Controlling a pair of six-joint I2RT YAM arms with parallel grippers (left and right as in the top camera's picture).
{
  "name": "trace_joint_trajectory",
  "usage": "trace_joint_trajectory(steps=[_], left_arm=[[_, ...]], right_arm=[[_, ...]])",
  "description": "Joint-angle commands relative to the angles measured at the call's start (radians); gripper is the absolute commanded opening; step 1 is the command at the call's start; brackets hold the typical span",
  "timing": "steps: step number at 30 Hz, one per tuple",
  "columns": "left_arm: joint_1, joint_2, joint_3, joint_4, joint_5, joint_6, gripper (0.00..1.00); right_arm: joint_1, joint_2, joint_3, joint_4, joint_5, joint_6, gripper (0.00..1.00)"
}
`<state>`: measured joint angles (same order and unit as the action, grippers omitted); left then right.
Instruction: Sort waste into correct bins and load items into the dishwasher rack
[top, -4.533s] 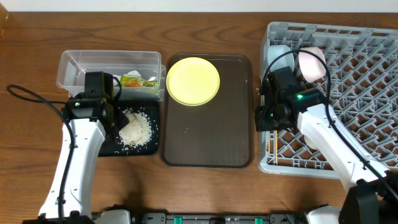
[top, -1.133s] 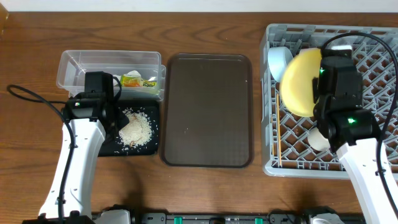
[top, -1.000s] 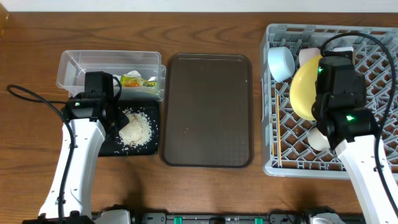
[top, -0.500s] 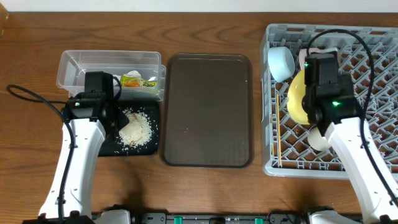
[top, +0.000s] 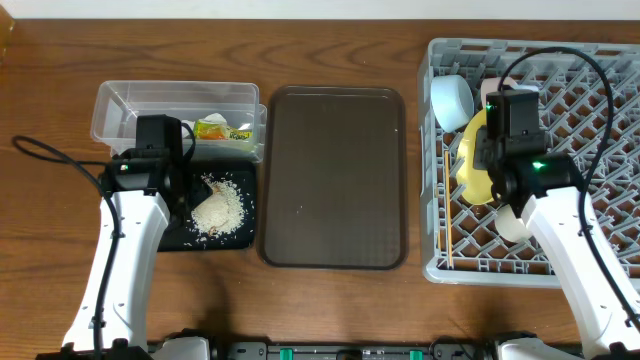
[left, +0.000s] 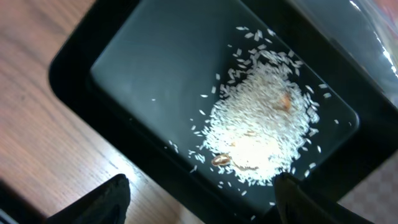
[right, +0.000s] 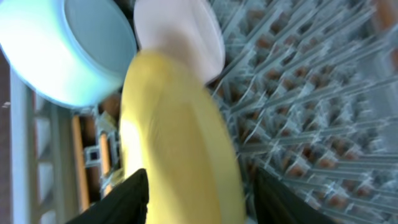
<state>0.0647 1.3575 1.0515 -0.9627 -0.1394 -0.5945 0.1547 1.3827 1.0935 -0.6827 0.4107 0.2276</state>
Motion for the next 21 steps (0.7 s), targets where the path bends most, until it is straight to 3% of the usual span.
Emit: trace_joint_trajectory(steps=[1,5,12,21], left_arm=[[0.001,-0.013,0.009,0.011,0.056,0.102,0.77],[-0.013,-0.013,0.009,-0.009,0.063,0.168,0.77],[-0.038,-0.055,-0.01,-0.066,0.244,0.309,0.69],[-0.043,-0.416,-0.177,-0.024,0.229,0.313,0.68]], right_arm=[[-0.049,-0.021,0.005,-0.04,-0.151,0.185,0.58],[-0.114,-0.058,0.005,-0.082,-0.306,0.183,0.64],[-0.14,-0.144,0.004,-0.21,-0.307,0.147,0.68],[-0.14,-0.432,-0.183,-0.183,-0.378,0.119,0.73]])
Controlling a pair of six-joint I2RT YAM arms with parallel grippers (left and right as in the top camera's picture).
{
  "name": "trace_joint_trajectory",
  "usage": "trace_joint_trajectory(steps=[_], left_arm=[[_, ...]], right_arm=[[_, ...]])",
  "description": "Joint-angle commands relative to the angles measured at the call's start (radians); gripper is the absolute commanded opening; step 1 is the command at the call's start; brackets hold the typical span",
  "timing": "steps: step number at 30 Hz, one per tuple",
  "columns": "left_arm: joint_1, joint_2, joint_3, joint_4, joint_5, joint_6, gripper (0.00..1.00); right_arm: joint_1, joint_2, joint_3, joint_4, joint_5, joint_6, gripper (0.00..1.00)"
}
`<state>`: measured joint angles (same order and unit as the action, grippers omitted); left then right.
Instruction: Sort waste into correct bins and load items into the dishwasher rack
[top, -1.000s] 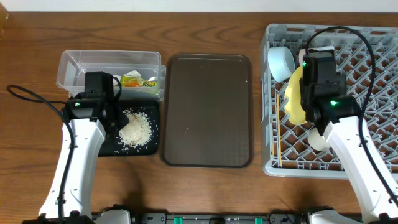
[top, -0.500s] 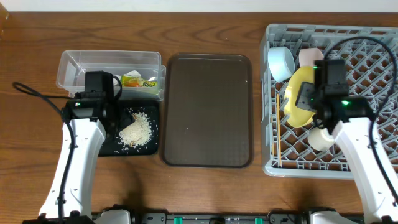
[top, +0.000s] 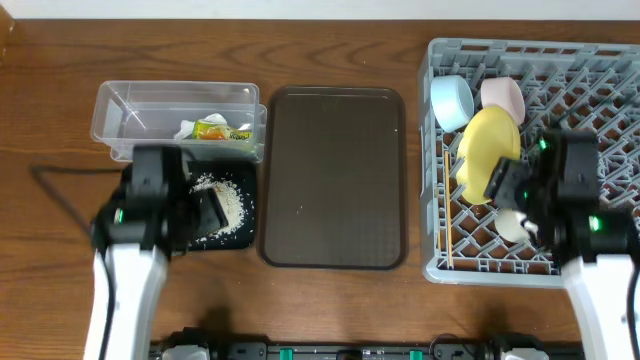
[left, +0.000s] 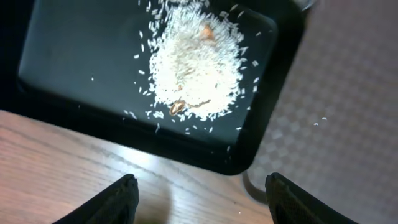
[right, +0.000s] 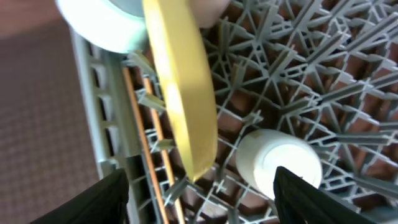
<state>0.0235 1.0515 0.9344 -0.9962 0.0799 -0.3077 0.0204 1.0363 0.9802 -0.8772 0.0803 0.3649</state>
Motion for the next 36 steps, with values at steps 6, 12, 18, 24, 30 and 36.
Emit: trace_joint_trajectory(steps=[6,12,18,24,30,36], left_arm=[[-0.002,-0.401,-0.171,0.062,-0.013,-0.05,0.86],[-0.002,-0.512,-0.174,0.077,-0.013,-0.049,0.89],[-0.002,-0.506,-0.174,0.077,-0.013,-0.049,0.9],[-0.002,-0.505,-0.174,0.077,-0.013,-0.049,0.9],[-0.002,-0.505,-0.174,0.077,-0.013,-0.049,0.91],[-0.002,-0.505,-0.174,0.077,-0.013,-0.049,0.91]], right_arm=[[-0.006,-0.36,-0.246,0.042,-0.042,0.004,0.99],[-0.006,-0.469,-0.311,0.041,-0.04,0.004,0.99],[-0.006,-0.468,-0.313,-0.003,-0.04,0.004,0.99],[-0.006,-0.468,-0.313,-0.014,-0.04,0.004,0.99],[-0.006,-0.468,-0.313,-0.014,-0.04,0.004,0.99],[-0.006,-0.468,-0.313,-0.078,-0.04,0.004,0.99]])
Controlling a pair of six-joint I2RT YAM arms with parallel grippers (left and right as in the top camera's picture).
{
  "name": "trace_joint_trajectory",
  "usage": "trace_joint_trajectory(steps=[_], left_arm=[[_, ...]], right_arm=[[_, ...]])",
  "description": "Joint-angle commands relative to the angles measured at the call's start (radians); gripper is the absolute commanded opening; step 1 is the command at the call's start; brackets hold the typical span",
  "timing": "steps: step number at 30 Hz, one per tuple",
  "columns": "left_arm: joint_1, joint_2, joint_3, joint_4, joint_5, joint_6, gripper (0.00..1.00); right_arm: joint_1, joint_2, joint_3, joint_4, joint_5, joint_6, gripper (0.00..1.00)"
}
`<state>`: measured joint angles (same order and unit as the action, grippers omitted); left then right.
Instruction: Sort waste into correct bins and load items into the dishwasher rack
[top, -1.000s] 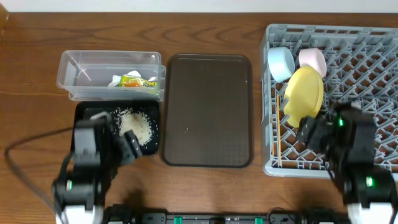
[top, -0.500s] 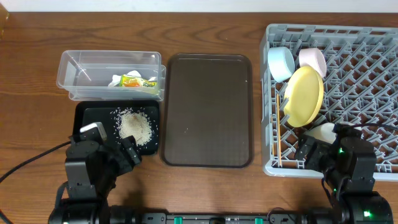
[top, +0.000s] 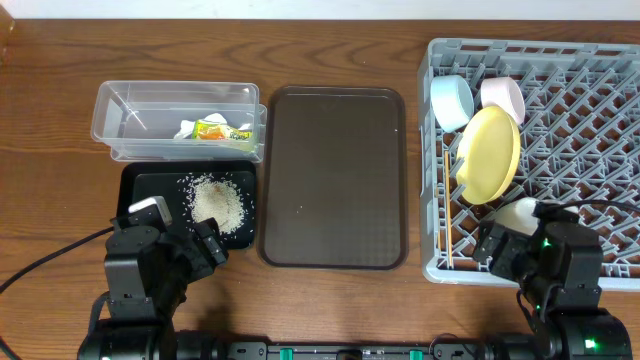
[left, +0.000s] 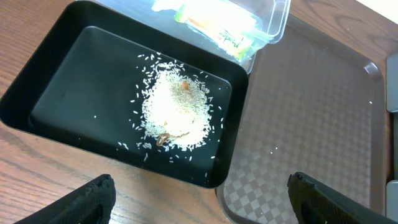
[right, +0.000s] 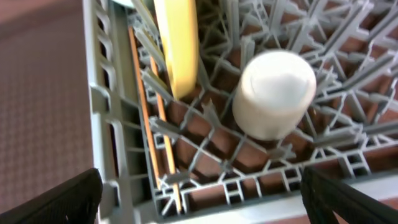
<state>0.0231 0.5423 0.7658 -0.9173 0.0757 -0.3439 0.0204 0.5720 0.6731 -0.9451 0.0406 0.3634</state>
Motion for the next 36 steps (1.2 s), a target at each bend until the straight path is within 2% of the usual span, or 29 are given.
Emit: trace_joint_trajectory(steps=[1,5,8,17,22,27,31,36], left_arm=[[-0.001,0.004,-0.005,-0.001,-0.009,-0.013,0.91],[-0.001,0.004,-0.005,-0.002,-0.008,-0.013,0.91],[-0.001,0.004,-0.005,-0.002,-0.009,-0.013,0.91],[-0.001,0.004,-0.005,-0.002,-0.009,-0.013,0.91],[-0.001,0.004,-0.005,-0.002,-0.008,-0.013,0.91],[-0.001,0.004,-0.005,-0.002,-0.008,-0.013,0.91],[-0.001,0.004,-0.005,-0.002,-0.008,-0.013,0.91],[-0.001,0.004,-0.005,-0.002,-0.008,-0.013,0.91]], right_arm=[[-0.006,-0.003,-0.006,-0.009,0.0,0.005,0.99],[-0.005,-0.008,-0.009,0.037,0.024,-0.026,0.99],[-0.007,-0.038,-0.013,0.018,0.154,-0.117,0.99],[0.019,-0.14,-0.013,-0.144,0.169,-0.118,0.99],[0.019,-0.222,-0.015,-0.092,0.169,-0.124,0.99],[0.019,-0.307,-0.065,0.104,0.161,-0.232,0.99],[0.014,-0.378,-0.211,0.377,0.095,-0.315,0.99],[-0.003,-0.471,-0.414,0.696,0.036,-0.324,0.99]])
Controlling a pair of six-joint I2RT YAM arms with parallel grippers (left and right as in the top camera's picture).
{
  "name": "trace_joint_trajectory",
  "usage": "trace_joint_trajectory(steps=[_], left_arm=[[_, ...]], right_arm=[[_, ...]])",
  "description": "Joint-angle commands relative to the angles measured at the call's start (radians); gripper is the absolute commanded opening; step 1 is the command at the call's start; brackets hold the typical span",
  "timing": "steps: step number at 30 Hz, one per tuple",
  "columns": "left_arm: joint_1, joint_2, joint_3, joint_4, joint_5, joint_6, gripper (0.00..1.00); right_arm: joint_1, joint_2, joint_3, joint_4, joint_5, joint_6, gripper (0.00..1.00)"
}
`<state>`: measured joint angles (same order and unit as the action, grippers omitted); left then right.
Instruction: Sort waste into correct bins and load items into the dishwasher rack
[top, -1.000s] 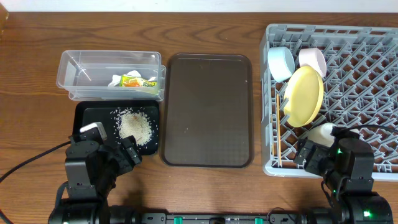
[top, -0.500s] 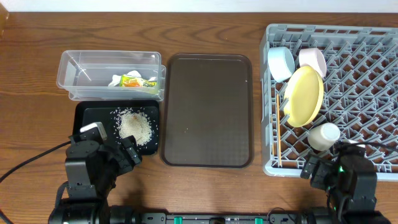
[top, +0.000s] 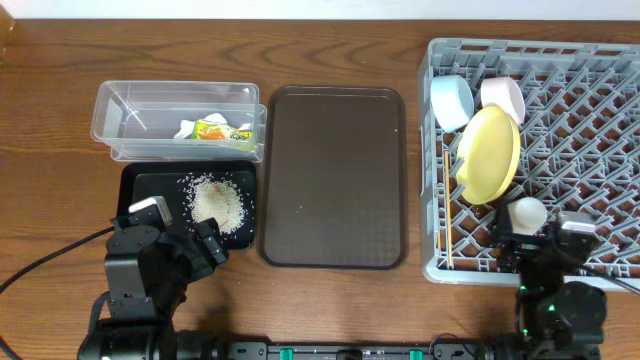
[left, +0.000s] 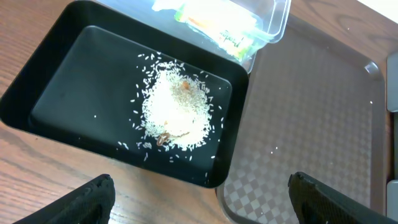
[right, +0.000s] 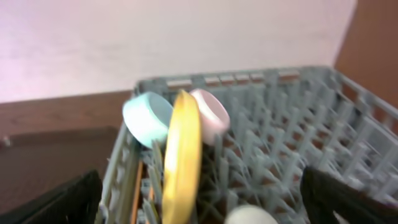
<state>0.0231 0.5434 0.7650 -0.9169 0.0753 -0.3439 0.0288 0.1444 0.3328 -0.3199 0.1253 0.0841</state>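
The grey dishwasher rack (top: 600, 120) at the right holds a yellow plate (top: 488, 155) on edge, a blue bowl (top: 452, 100), a pink bowl (top: 502, 95), a white cup (top: 527, 212) and chopsticks (top: 447, 215). The plate (right: 181, 168) stands between the bowls in the right wrist view. A black tray (left: 68, 93) holds a rice pile (left: 175, 112). Behind it, a clear bin (top: 130, 110) contains wrappers (top: 212, 130). My left gripper (left: 202, 202) is open near the tray's front corner. My right gripper (right: 199, 199) is open at the rack's front edge.
A brown serving tray (top: 333, 178) lies in the middle between the black tray and the rack. A black cable (top: 50, 255) runs over the wooden table at the front left. Both arms sit drawn back at the table's near edge.
The right wrist has tilted up and drawn back: it looked down on the white cup and rack corner, and now looks level across the rack toward the wall. The left arm has not moved.
At first my left gripper hung low over the rice tray and my right gripper's fingers flanked the yellow plate in the rack. Then both were farther back, the plate left standing in the rack. Both then sat open at the table's near edge, where they remain.
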Motion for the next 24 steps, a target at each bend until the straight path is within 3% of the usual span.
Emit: trace_joint_trajectory(steps=[1,13,15,24], left_arm=[[-0.001,0.003,-0.005,-0.002,-0.008,-0.013,0.91],[-0.001,0.003,-0.005,-0.002,-0.008,-0.013,0.92],[-0.001,0.003,-0.005,-0.002,-0.008,-0.013,0.92],[-0.001,0.003,-0.005,-0.002,-0.008,-0.013,0.92]], right_arm=[[-0.013,-0.06,-0.103,0.117,-0.048,-0.045,0.99],[-0.023,-0.139,-0.319,0.328,-0.109,-0.185,0.99],[-0.023,-0.14,-0.328,0.254,-0.108,-0.198,0.99],[-0.023,-0.138,-0.327,0.248,-0.104,-0.197,0.99]])
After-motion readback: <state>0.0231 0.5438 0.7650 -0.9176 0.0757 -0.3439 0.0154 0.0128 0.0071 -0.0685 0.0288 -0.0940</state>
